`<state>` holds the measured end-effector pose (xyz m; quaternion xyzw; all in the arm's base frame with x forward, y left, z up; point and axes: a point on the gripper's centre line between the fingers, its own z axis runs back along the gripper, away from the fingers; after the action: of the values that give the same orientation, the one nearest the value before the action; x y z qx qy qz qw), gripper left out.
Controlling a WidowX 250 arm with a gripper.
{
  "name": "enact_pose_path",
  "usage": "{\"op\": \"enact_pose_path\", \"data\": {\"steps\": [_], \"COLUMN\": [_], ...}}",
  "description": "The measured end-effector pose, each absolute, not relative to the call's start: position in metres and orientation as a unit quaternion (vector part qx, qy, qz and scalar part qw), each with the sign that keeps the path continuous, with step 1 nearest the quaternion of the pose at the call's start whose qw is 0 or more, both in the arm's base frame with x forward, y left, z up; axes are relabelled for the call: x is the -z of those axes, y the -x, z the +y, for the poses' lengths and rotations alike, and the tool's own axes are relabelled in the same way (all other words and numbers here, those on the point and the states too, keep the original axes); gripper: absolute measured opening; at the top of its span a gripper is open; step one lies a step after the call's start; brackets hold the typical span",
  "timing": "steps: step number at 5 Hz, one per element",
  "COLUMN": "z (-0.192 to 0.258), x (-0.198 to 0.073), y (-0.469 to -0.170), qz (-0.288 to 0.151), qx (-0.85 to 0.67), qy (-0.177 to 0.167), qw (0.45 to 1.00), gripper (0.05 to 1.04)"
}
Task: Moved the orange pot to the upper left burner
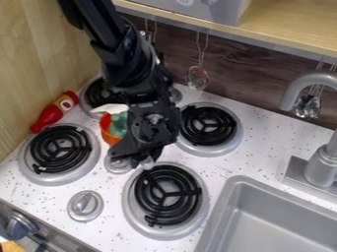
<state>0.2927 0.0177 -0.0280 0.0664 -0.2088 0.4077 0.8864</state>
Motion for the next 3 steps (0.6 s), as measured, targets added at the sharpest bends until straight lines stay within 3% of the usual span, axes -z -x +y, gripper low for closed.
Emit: {"op": "enact_pose_path", "data": {"steps": [3], "z": [0.057], "x": [0.016], "y": [-0.332], "qz": [-0.239], "qx": [-0.360], "qy": [-0.074], "qw": [0.899], "gripper": [0.377]}}
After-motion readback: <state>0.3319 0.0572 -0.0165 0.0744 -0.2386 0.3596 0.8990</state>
